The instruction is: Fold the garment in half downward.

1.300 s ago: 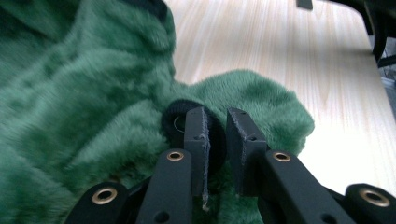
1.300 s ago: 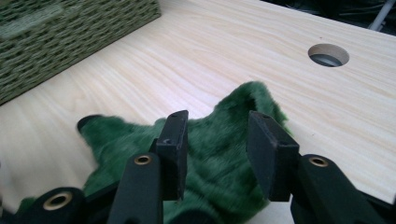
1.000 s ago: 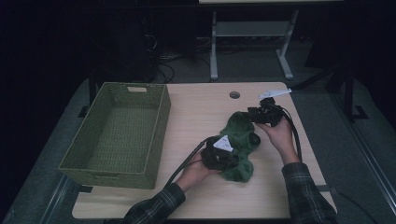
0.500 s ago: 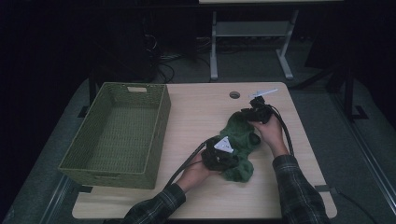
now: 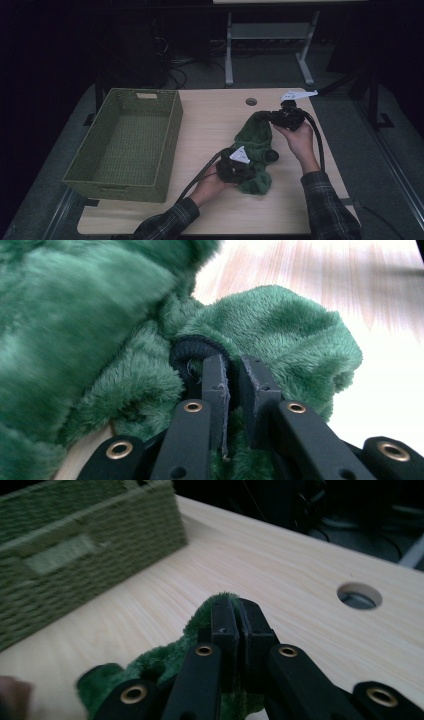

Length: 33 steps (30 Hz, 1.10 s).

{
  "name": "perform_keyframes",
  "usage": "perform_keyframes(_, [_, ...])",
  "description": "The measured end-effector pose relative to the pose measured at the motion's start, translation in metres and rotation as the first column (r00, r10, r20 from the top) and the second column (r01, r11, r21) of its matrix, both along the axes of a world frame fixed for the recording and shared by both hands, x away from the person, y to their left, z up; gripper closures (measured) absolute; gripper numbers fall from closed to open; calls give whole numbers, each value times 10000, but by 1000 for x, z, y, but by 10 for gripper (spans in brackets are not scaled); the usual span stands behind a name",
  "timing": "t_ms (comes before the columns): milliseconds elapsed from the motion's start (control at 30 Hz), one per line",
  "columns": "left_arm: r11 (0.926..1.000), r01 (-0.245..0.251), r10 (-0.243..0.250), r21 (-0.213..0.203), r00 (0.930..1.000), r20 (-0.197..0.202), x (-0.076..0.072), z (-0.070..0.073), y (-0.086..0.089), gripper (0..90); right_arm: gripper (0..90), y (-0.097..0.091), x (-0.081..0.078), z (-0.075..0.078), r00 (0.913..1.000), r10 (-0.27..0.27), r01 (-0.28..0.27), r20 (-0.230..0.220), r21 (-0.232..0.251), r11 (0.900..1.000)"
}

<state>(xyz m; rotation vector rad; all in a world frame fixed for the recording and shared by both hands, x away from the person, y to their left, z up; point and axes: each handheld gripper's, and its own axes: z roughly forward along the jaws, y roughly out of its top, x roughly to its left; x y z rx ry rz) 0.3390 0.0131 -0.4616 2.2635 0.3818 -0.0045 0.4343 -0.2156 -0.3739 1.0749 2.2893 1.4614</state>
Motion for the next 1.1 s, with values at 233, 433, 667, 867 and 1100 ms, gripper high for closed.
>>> perform_keyframes(233, [9961, -526, 530, -711, 9986, 42, 4, 21, 17, 600, 875, -2, -24, 16, 9978, 483, -494, 456, 232, 9985])
perform_keyframes(433, [9814, -1397, 1489, -1314, 9868, 633, 17, 54, 42, 549, 874, -3, -35, 20, 9940, 826, -855, 712, 396, 9955])
perform_keyframes(667, [9576, -2332, 2507, -1691, 9638, 903, 51, 70, 41, 439, 874, -1, -45, 24, 9869, 1323, -1367, 922, 425, 9897])
perform_keyframes(867, [9735, -1932, 2021, -1222, 9772, 645, 65, 59, 27, 613, 873, -4, -54, 27, 9805, 1636, -1697, 1085, 501, 9842])
perform_keyframes(1100, [9791, -1616, 1740, -1232, 9800, 969, 51, 64, 29, 866, 845, -10, -69, 22, 9820, 1486, -1544, 1167, 420, 9871])
